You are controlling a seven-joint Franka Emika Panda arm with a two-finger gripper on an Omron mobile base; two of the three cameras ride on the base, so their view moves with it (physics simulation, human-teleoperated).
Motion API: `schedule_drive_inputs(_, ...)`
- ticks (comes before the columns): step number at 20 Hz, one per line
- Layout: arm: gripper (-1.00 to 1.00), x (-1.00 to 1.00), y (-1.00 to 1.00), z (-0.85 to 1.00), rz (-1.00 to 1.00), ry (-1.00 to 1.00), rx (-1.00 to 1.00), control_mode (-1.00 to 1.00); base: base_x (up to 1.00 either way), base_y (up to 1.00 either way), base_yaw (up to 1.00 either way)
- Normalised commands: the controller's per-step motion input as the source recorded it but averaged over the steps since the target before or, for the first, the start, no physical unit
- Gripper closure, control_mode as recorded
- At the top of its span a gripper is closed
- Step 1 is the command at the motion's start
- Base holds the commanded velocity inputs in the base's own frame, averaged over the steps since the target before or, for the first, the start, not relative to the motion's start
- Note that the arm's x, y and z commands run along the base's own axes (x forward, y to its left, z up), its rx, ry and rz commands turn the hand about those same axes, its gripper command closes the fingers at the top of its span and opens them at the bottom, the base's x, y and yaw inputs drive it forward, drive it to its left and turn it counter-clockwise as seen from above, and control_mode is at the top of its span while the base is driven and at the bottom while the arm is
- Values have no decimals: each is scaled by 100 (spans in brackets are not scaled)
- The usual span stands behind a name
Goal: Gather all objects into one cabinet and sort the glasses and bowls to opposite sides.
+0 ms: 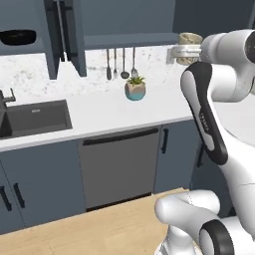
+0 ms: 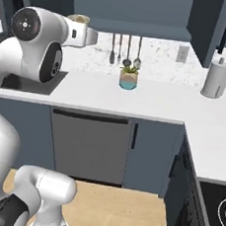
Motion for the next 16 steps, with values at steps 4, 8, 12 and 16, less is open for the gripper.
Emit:
schedule_drive_inputs(4,100,0,0,0,0,0,0,100,-75,10,-11)
schedule_drive_inputs(8,100,0,0,0,0,0,0,100,-53,50,-9)
schedule_drive_inputs(12,100,0,0,0,0,0,0,100,-48,55,-10)
schedule_drive_inputs(16,100,0,0,0,0,0,0,100,-44,61,-8)
